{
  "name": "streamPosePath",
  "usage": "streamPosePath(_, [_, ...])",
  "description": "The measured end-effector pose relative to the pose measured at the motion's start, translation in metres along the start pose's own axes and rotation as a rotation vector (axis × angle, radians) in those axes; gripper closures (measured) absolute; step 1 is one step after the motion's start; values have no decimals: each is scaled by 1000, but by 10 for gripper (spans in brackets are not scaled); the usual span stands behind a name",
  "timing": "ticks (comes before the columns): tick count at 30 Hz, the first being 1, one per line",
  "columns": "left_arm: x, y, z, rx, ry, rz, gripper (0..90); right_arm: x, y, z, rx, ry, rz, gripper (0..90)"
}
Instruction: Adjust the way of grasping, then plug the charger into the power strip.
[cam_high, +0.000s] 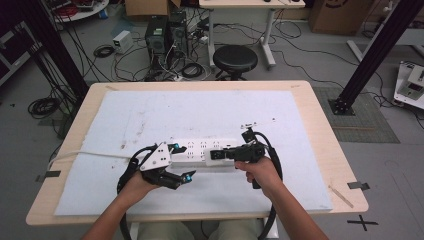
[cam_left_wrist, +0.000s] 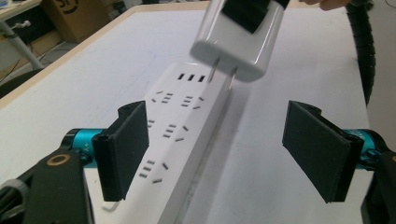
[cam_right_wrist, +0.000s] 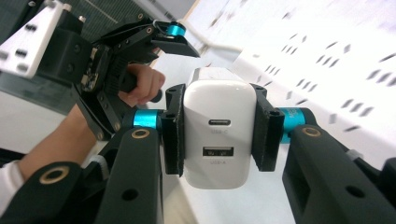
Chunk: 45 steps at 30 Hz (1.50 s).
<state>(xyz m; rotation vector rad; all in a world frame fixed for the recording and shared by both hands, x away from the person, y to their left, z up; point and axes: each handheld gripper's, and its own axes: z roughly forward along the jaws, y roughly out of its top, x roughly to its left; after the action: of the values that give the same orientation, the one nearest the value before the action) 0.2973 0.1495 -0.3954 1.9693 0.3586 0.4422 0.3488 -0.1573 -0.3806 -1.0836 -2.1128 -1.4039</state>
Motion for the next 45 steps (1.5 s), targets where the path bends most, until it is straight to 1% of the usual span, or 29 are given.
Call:
streamPosePath(1, [0, 0, 0, 0, 0, 0, 228, 1, -1, -2, -5, -21, -19, 632])
streamPosePath(2, [4, -4, -4, -7, 29, -33, 228, 1, -1, -2, -5, -21, -19, 633])
streamPosePath(3, [5, -5, -5, -7, 38, -40, 228, 1, -5, -7, -16, -87, -85, 632])
streamPosePath(4, [6, -6, -7, -4, 48, -45, 228, 1, -6, -9, -24, -99, -103, 633])
streamPosePath(5, [6, -8, -7, -8, 63, -60, 228, 2, -7, -11, -26, -124, -125, 632])
streamPosePath(6, [7, -9, -9, 0, 80, -61, 228, 3, -8, -12, -25, -156, -155, 633])
streamPosePath(7, [8, -11, -10, 0, 95, -66, 228, 3, -10, -14, -30, -177, -176, 633])
streamPosePath(9, [10, -15, -14, -8, 119, -91, 228, 4, -13, -17, -34, -227, -213, 633])
streamPosePath(10, [11, -17, -15, -15, 129, -106, 228, 4, -14, -18, -34, -244, -234, 633])
streamPosePath(11, [12, -19, -17, -20, 138, -118, 228, 4, -15, -20, -33, -256, -237, 633])
streamPosePath(12, [13, -21, -19, -26, 147, -131, 228, 4, -16, -22, -34, -265, -249, 633])
streamPosePath(14, [15, -24, -23, -33, 163, -153, 228, 5, -17, -25, -20, -298, -265, 633])
streamPosePath(15, [17, -25, -24, -35, 174, -157, 228, 5, -17, -27, -20, -314, -282, 633])
streamPosePath(17, [18, -27, -28, -42, 186, -177, 228, 6, -18, -30, -13, -344, -294, 633])
streamPosePath(20, [21, -30, -33, -48, 208, -191, 228, 7, -18, -36, -1, -391, -319, 633])
streamPosePath(26, [26, -33, -45, -54, 245, -219, 228, 7, -19, -48, 8, -446, -336, 633])
streamPosePath(28, [28, -35, -48, -52, 252, -226, 228, 7, -18, -52, 16, -459, -346, 633])
streamPosePath(31, [31, -38, -53, -54, 255, -243, 228, 6, -18, -56, 25, -478, -339, 633])
streamPosePath(33, [33, -39, -56, -57, 257, -247, 228, 5, -17, -60, 35, -491, -355, 634])
streamPosePath(37, [34, -42, -60, -63, 263, -252, 227, 3, -15, -65, 49, -501, -351, 633])
streamPosePath(40, [35, -43, -62, -69, 255, -261, 227, 2, -14, -68, 65, -508, -341, 633])
streamPosePath(45, [36, -43, -65, -67, 257, -261, 227, 3, -11, -72, 83, -512, -357, 633])
